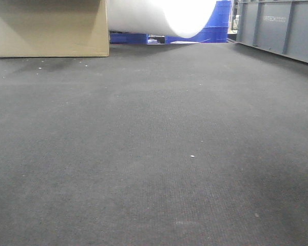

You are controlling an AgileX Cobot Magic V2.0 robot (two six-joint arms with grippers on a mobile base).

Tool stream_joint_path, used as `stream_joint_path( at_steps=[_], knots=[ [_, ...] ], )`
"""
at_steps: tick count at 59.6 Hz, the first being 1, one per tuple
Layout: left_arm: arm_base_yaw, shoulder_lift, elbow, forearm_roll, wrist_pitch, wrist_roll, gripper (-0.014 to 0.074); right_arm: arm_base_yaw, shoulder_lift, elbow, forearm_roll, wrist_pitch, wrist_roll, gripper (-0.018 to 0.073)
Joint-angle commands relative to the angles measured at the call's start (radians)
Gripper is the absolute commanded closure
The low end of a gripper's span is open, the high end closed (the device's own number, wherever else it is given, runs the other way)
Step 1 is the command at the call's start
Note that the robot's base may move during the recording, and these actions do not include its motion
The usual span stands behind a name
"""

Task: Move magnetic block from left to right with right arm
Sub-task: 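Stop the base facing the table, cube still held in right gripper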

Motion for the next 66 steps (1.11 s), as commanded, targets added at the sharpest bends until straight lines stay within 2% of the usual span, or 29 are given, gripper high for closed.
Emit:
stream_joint_path(
  at_steps=[1, 39, 53, 60, 66],
  knots=[
    [-0.001, -0.014, 0.01, 0.0, -0.09, -0.004, 0.0713, 0.001, 0.008, -0.028, -0.017, -0.092, -0.006, 0.0336],
    [-0.001, -0.014, 0.01, 0.0, -0.09, -0.004, 0.0713, 0.001, 0.03, -0.048, -0.014, -0.109, -0.006, 0.0336],
    [-0.001, -0.014, 0.01, 0.0, -0.09, -0.004, 0.0713, 0.002, 0.263, -0.25, 0.042, -0.08, -0.012, 0.0335],
    [-0.001, -0.014, 0.01, 0.0, -0.09, -0.004, 0.0713, 0.017, 0.429, -0.364, 0.115, -0.041, -0.103, 0.0335],
    [-0.001, -0.014, 0.01, 0.0, -0.09, -0.004, 0.0713, 0.068, 0.576, -0.463, 0.186, 0.015, -0.195, 0.0335]
  ],
)
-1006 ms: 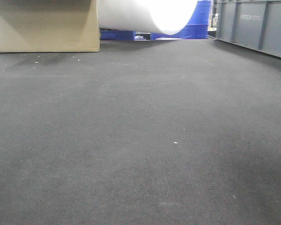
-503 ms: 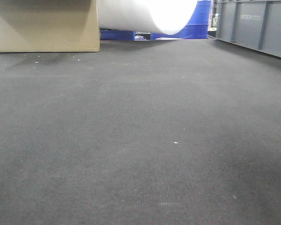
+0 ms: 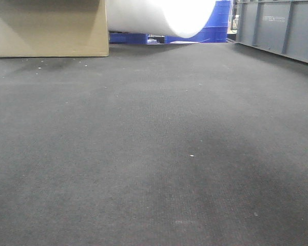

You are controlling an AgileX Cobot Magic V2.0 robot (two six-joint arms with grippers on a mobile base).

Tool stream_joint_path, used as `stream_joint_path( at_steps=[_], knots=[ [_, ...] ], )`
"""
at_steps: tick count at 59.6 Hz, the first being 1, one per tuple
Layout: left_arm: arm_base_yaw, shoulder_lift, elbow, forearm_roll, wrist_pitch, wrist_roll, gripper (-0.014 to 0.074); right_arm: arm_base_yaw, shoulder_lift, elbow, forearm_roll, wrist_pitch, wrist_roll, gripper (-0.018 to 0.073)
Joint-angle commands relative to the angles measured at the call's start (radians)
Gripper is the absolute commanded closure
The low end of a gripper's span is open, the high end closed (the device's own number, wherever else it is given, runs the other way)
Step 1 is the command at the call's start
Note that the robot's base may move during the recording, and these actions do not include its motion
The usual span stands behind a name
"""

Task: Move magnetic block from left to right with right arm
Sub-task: 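Stop the base facing the table, cube still held in right gripper, then lower the red cube onto the table with the right gripper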

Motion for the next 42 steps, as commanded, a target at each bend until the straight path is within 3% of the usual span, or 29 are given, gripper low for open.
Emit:
stream_joint_path(
  at_steps=[1, 19, 30, 42],
  knots=[
    [-0.001, -0.014, 0.01, 0.0, -0.09, -0.004, 0.0713, 0.041, 0.123, -0.113, 0.059, -0.02, -0.091, 0.0335],
    [-0.001, -0.014, 0.01, 0.0, -0.09, -0.004, 0.0713, 0.198, 0.567, -0.365, 0.079, 0.163, -0.102, 0.0333],
    [-0.001, -0.014, 0.01, 0.0, -0.09, -0.004, 0.0713, 0.206, 0.744, -0.446, 0.204, 0.167, -0.101, 0.0333],
    [-0.001, -0.014, 0.01, 0.0, -0.09, -0.004, 0.0713, 0.206, 0.889, -0.454, 0.213, 0.163, -0.101, 0.0333]
  ],
)
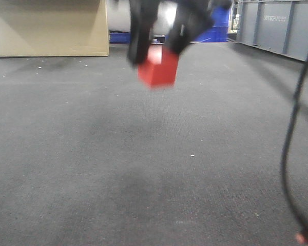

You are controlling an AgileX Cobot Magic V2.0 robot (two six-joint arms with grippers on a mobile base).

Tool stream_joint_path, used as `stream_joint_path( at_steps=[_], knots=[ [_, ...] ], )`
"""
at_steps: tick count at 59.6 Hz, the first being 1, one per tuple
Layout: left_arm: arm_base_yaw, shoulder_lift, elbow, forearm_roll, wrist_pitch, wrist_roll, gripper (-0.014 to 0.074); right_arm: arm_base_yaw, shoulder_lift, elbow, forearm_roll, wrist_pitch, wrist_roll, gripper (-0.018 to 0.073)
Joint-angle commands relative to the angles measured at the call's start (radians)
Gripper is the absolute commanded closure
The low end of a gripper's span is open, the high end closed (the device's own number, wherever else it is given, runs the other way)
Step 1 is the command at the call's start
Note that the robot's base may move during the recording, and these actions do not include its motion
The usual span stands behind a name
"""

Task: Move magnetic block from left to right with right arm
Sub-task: 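Lower the red cube onto the table with the right gripper, then open the right gripper and raise it away from the cube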

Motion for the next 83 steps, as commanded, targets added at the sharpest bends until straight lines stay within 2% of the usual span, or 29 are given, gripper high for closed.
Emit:
stream_joint_path(
  at_steps=[1, 35, 39, 44, 48, 69, 73, 83],
  knots=[
    [-0.001, -0.014, 0.01, 0.0, -0.09, -0.004, 0.0713, 0.0, 0.013, -0.04, 0.012, -0.051, -0.008, 0.0333],
    [-0.001, -0.014, 0.01, 0.0, -0.09, -0.004, 0.0713, 0.0, 0.148, -0.04, 0.01, -0.087, -0.008, 0.0323],
    [-0.001, -0.014, 0.01, 0.0, -0.09, -0.004, 0.0713, 0.0, 0.148, -0.04, 0.01, -0.087, -0.008, 0.0256],
    [-0.001, -0.014, 0.01, 0.0, -0.09, -0.004, 0.0713, 0.0, 0.148, -0.04, 0.014, -0.084, 0.004, 0.0095],
    [-0.001, -0.014, 0.01, 0.0, -0.09, -0.004, 0.0713, 0.0, 0.148, -0.04, 0.014, -0.073, 0.008, -0.0075],
    [-0.001, -0.014, 0.01, 0.0, -0.09, -0.004, 0.0713, -0.001, 0.028, -0.04, 0.016, -0.062, 0.009, -0.002],
    [-0.001, -0.014, 0.01, 0.0, -0.09, -0.004, 0.0713, -0.001, -0.023, -0.036, 0.016, -0.059, 0.009, 0.0057],
    [-0.001, -0.014, 0.01, 0.0, -0.09, -0.004, 0.0713, -0.001, -0.177, 0.021, 0.016, -0.069, 0.009, 0.0322]
  ],
)
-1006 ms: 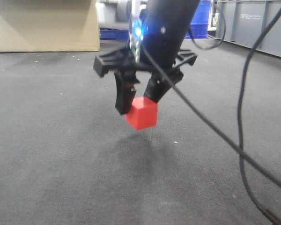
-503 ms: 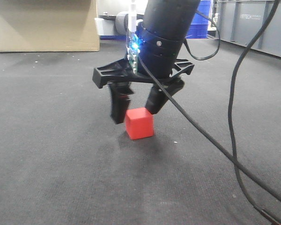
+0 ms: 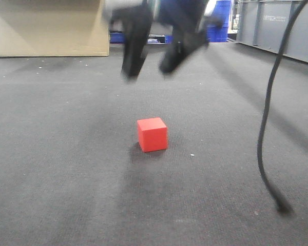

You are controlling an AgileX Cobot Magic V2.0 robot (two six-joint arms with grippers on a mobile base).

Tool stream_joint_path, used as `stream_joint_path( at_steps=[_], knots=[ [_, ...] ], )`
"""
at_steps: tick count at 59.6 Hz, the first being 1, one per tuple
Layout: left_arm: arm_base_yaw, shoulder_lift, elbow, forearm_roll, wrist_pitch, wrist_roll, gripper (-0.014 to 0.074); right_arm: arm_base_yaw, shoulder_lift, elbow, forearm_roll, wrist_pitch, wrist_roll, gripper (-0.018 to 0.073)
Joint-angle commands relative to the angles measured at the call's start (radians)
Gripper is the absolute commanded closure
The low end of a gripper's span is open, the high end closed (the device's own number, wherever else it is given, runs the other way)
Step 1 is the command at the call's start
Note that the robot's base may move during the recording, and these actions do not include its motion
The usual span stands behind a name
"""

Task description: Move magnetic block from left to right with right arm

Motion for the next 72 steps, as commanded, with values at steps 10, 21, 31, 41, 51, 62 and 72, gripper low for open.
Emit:
stream_joint_path(
  at_steps=[10, 21, 31, 41, 51, 62, 72],
  knots=[
    [-0.001, -0.014, 0.01, 0.0, -0.09, -0.004, 0.0713, -0.001, -0.304, 0.143, 0.01, -0.115, 0.0, 0.0446],
    [-0.001, -0.014, 0.01, 0.0, -0.09, -0.004, 0.0713, -0.001, -0.529, 0.364, 0.01, -0.241, 0.0, 0.0503],
    [-0.001, -0.014, 0.01, 0.0, -0.09, -0.004, 0.0713, -0.001, -0.752, 0.573, 0.011, -0.365, 0.0, 0.0507],
    [-0.001, -0.014, 0.01, 0.0, -0.09, -0.004, 0.0713, -0.001, -0.968, 0.736, 0.012, -0.429, 0.0, 0.0507],
    [-0.001, -0.014, 0.01, 0.0, -0.09, -0.004, 0.0713, -0.001, -1.184, 0.842, 0.012, -0.43, 0.0, 0.0507],
    [-0.001, -0.014, 0.01, 0.0, -0.09, -0.004, 0.0713, -0.001, -1.326, 0.87, 0.011, -0.429, 0.0, 0.0507],
    [-0.001, -0.014, 0.01, 0.0, -0.09, -0.004, 0.0713, -0.001, -1.347, 0.87, 0.011, -0.429, 0.0, 0.0507]
  ],
)
